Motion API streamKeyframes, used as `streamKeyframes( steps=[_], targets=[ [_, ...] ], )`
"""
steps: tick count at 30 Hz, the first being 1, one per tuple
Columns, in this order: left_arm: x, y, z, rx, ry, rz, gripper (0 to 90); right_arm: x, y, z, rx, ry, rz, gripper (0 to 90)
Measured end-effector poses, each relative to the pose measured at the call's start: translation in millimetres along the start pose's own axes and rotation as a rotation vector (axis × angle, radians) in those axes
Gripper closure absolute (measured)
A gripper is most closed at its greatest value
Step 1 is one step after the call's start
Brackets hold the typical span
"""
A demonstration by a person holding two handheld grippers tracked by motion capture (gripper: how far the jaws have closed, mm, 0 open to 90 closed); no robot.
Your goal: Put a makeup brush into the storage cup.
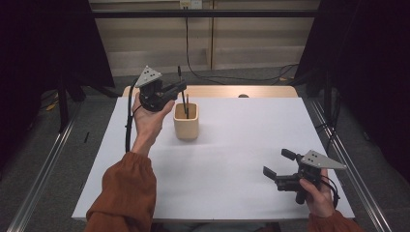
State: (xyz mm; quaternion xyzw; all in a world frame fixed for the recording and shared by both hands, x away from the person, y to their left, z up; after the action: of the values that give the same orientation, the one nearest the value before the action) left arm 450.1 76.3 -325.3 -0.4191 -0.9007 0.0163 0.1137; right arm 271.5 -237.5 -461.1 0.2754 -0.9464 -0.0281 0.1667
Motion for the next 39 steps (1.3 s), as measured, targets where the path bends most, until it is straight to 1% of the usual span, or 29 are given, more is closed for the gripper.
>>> streamKeyframes(
  steps=[4,5,9,12,15,17,19,27,29,31,35,39],
  targets=[
    [-1.4,7.4,-0.5,0.020,-0.008,-0.010,85.8,0.1,-0.3,0.3,0.000,0.002,0.001,0.0],
    [-1.6,9.9,-0.2,0.019,-0.002,-0.013,85.8,0.1,-0.4,0.6,0.003,0.003,0.001,0.0],
    [-2.5,14.5,0.2,0.029,-0.011,-0.020,85.8,0.2,-0.1,0.4,0.001,0.001,-0.001,0.0],
    [-3.9,15.9,2.2,0.017,-0.001,-0.029,85.8,0.2,-0.2,0.4,-0.001,0.000,0.000,0.0],
    [-5.5,16.7,4.2,0.017,0.004,-0.029,85.8,0.2,-0.2,0.4,-0.003,-0.002,0.000,0.0],
    [-7.3,16.3,6.9,0.009,0.016,-0.020,85.7,0.1,-0.3,0.5,-0.003,-0.001,0.000,0.0],
    [-9.5,16.5,10.2,0.003,0.026,-0.021,85.7,0.1,-1.1,0.5,0.000,-0.001,0.005,0.0],
    [-13.9,20.3,21.2,0.017,0.037,-0.021,85.7,0.3,-1.5,0.4,-0.005,-0.002,0.003,0.0],
    [-14.6,21.8,23.7,0.022,0.039,-0.027,85.7,0.4,-1.4,0.5,-0.006,-0.003,0.002,0.0],
    [-16.2,23.2,27.5,0.037,0.041,-0.034,85.7,0.2,-0.7,0.6,-0.004,-0.002,-0.003,0.0],
    [-21.4,22.9,34.8,0.026,0.066,-0.037,85.7,0.1,-0.2,1.1,-0.001,0.001,-0.005,0.0],
    [-22.5,24.5,41.0,0.032,0.071,-0.040,85.7,0.4,-0.5,1.7,0.001,0.004,-0.004,0.1]
  ],
)
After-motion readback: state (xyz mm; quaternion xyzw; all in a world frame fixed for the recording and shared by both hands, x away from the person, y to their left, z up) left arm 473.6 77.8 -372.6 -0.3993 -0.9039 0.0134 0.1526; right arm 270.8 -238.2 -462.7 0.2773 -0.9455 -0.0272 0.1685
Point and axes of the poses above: each handheld gripper's, and its own axes: x roughly backward along the jaws, z roughly out of its underside, y roughly to its left, the point moved 7 cm from there along -x, roughly forward along the jaws, and after that the axes turned 5 degrees about z, right-handed, at the moved point
